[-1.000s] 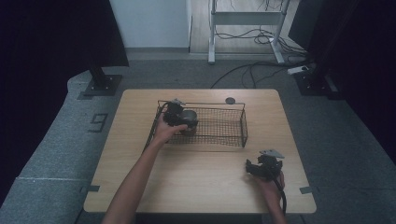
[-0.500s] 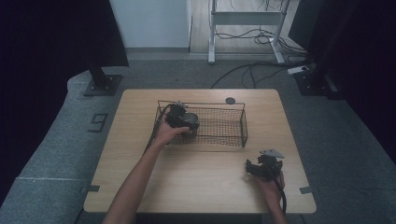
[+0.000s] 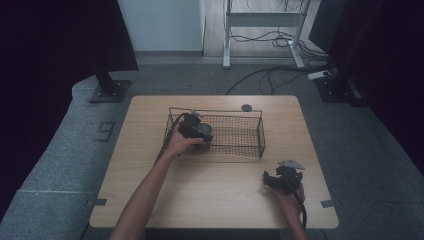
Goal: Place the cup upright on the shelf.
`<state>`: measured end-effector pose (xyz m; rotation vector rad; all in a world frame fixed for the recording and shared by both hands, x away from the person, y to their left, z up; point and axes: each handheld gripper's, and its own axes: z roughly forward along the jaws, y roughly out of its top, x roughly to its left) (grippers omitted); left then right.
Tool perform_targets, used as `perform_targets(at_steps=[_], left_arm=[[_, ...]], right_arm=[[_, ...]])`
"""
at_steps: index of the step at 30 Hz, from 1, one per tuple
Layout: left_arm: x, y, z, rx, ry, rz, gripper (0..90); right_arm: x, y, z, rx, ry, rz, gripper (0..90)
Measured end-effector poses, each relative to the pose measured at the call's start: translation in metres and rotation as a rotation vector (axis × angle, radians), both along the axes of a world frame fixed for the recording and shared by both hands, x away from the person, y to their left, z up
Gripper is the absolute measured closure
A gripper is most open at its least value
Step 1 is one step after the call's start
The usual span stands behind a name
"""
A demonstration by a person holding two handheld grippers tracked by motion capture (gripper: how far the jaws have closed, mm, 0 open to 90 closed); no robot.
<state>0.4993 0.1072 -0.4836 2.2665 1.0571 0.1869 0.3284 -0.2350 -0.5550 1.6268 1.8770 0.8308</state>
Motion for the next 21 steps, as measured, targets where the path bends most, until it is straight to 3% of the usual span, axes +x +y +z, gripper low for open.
perform_targets(at_steps=[9,21], left_arm=[[-0.0016,-0.0002,-0.0006,-0.002,-0.003,0.016,13.1],[-0.0039,0.0052,0.0073,-0.055,-0.041,0.026,11.0]], right_arm=[[0.0,0.0001,0.0,0.0,0.0,-0.001,11.6],[0.0,0.0,0.0,0.0,0.0,0.0,11.6]])
